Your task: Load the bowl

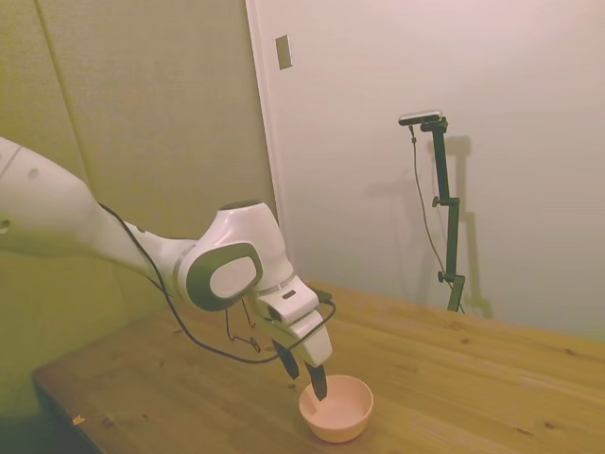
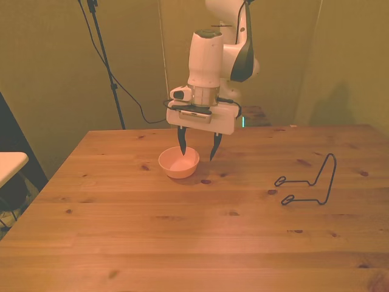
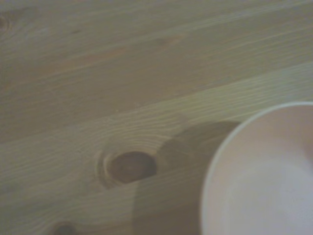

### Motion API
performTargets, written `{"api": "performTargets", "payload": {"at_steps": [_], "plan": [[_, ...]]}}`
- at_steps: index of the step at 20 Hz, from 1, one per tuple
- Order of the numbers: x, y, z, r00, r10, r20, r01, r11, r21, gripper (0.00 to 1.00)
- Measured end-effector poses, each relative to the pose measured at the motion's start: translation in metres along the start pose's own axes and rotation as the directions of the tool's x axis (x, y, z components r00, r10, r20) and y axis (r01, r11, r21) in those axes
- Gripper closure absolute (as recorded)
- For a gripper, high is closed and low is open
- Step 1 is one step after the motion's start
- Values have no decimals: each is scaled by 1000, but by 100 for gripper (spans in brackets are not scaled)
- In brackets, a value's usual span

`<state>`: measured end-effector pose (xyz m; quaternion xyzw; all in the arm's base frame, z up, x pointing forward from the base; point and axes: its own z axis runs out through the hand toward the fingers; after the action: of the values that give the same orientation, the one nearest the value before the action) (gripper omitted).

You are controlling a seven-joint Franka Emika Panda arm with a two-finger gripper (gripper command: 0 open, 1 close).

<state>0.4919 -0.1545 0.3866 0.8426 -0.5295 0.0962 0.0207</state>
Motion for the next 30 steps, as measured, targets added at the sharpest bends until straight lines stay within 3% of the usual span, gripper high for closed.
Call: {"api": "performTargets", "payload": {"at_steps": [1,2,9,30], "plan": [[-1,-4,6,1000,1,4,0,1000,-3,0],[-3,-8,11,1000,0,8,0,1000,-7,100],[-2,-21,33,1000,-2,21,2,1000,-27,100],[-1,-27,36,1000,10,19,-10,1000,-13,100]]}}
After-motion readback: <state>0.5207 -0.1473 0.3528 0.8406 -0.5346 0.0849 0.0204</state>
